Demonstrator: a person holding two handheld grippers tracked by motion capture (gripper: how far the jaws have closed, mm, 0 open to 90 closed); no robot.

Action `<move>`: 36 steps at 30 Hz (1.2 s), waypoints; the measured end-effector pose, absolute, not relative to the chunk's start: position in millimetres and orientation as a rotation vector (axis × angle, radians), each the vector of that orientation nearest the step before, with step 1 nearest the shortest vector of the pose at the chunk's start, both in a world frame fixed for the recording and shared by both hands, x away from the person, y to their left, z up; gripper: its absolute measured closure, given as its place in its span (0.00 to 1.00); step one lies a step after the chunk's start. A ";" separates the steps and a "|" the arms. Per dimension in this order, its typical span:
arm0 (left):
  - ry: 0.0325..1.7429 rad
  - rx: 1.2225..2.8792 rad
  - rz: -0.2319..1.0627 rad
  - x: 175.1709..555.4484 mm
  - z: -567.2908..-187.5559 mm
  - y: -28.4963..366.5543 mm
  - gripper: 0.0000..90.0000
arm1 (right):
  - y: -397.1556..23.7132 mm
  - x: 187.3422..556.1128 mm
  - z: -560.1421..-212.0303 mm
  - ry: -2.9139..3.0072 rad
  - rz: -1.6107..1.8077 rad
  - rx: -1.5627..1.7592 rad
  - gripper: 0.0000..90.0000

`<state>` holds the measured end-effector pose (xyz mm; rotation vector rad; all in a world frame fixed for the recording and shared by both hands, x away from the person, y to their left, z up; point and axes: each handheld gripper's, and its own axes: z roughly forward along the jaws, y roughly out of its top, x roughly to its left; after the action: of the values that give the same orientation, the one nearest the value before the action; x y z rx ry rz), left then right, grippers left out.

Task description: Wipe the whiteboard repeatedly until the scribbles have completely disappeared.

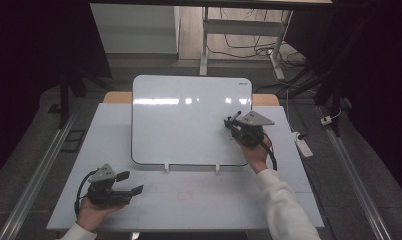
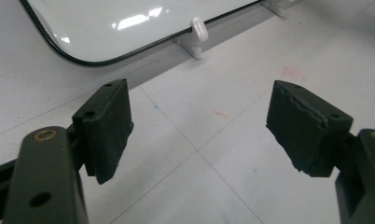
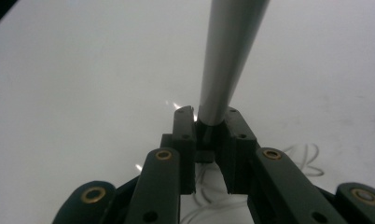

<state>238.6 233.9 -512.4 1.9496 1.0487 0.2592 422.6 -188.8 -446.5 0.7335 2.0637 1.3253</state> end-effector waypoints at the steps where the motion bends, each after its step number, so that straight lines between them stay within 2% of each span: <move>1: 1.049 1.950 0.259 238.6 -512.4 233.9 0.26 | -189.3 421.3 -447.0 2.070 1.303 0.715 0.86; 4: 1.055 1.954 0.255 238.7 -513.3 233.2 0.26 | -211.5 432.1 -438.3 1.935 1.362 0.862 0.86; 7: 1.047 1.953 0.260 237.4 -511.9 232.4 0.26 | -215.8 433.4 -438.2 1.910 1.387 0.908 0.86; 11: 1.053 1.954 0.256 239.7 -513.0 232.5 0.26 | -179.6 415.6 -454.0 2.058 1.334 0.723 0.87; 17: 1.051 1.948 0.260 237.5 -512.1 233.6 0.26 | -202.6 429.7 -442.1 1.914 1.370 0.862 0.86; 21: 1.052 1.951 0.257 239.5 -512.9 233.8 0.26 | -171.3 409.4 -457.5 2.082 1.289 0.658 0.87; 27: 1.048 1.950 0.257 237.5 -512.4 232.7 0.26 | -191.8 423.0 -449.0 1.964 1.369 0.813 0.86; 31: 1.052 1.950 0.255 239.3 -512.7 233.1 0.26 | -168.4 402.6 -466.3 2.126 1.334 0.669 0.87; 34: 1.055 1.952 0.251 239.7 -513.8 232.7 0.26 | -168.4 400.8 -465.9 2.121 1.300 0.644 0.87; 36: 1.050 1.955 0.253 238.9 -513.4 232.3 0.26 | -182.5 409.9 -458.2 2.029 1.332 0.738 0.87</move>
<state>238.9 232.3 -513.4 1.9553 1.0505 0.2527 409.9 -182.5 -458.2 0.7379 2.0288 1.3318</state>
